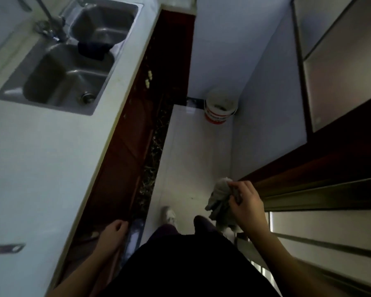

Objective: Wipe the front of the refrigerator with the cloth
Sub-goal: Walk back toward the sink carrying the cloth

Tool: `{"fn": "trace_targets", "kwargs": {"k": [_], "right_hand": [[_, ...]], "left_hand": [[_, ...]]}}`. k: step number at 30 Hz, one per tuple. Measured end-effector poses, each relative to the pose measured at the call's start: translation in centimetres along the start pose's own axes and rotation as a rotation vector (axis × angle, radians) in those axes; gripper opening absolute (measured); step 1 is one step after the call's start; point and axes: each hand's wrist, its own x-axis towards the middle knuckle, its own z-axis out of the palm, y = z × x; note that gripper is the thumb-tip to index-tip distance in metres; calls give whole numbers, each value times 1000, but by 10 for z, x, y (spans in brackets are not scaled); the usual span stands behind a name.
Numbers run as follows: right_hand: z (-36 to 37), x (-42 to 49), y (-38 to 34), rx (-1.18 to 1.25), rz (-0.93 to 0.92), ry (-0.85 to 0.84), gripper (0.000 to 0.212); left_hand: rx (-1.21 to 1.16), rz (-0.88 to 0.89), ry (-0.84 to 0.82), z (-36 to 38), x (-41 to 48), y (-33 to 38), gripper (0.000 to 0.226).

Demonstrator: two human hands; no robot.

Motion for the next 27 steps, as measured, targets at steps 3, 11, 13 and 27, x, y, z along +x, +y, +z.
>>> {"fn": "trace_targets", "kwargs": {"k": [3, 11, 13, 27], "right_hand": [[-2, 40, -10, -12, 29, 49, 37], [25, 179, -45, -19, -138, -92, 40], [37, 223, -60, -27, -266, -191, 37], [161, 378, -262, -67, -921, -816, 26]], "left_hand": [[59, 102, -6, -20, 45, 60, 20], [-118, 89, 145, -61, 102, 133, 18], [-185, -10, 209, -65, 102, 127, 19], [-815, -651, 696, -35, 4, 105, 29]]}}
